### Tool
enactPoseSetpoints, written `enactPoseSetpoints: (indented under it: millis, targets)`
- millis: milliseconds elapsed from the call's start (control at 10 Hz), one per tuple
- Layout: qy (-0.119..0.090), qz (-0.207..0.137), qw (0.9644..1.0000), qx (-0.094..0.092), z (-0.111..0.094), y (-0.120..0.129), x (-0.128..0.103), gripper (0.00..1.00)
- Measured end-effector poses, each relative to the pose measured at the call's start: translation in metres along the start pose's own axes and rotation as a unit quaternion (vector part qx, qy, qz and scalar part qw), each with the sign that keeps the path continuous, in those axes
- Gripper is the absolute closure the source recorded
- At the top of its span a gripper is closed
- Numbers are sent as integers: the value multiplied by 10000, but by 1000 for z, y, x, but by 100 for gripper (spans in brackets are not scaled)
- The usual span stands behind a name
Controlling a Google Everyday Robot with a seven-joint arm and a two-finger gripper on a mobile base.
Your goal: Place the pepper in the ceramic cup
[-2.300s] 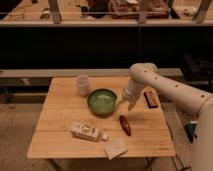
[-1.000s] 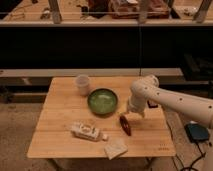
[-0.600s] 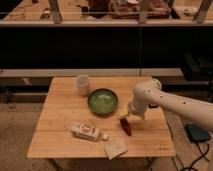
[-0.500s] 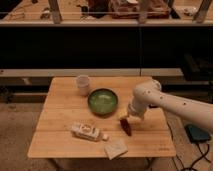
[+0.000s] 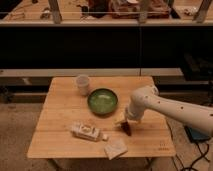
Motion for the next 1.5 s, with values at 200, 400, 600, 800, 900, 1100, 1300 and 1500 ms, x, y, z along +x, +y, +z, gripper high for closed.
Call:
enactPoseSetpoints:
  millis: [200,400,600,800,900,1100,1300,1500]
  targets:
    - [-22,-38,10000,-7,8,-3,-1,20]
    - [-69,-47,10000,-28,16,-3,-2,20]
    - [-132,-58,9999,-51,21,-3,-4,30]
    - [-191,-59,9998,-68,25,-2,-5,51]
    - [-204,-50,9998,-68,26,-2,-6,60]
    - [-202,-23,9998,-77,23,1,-6,80]
    - [-227,-50,9997,-65,22,-2,-7,88]
    - [-243,0,9997,-36,24,-1,-7,88]
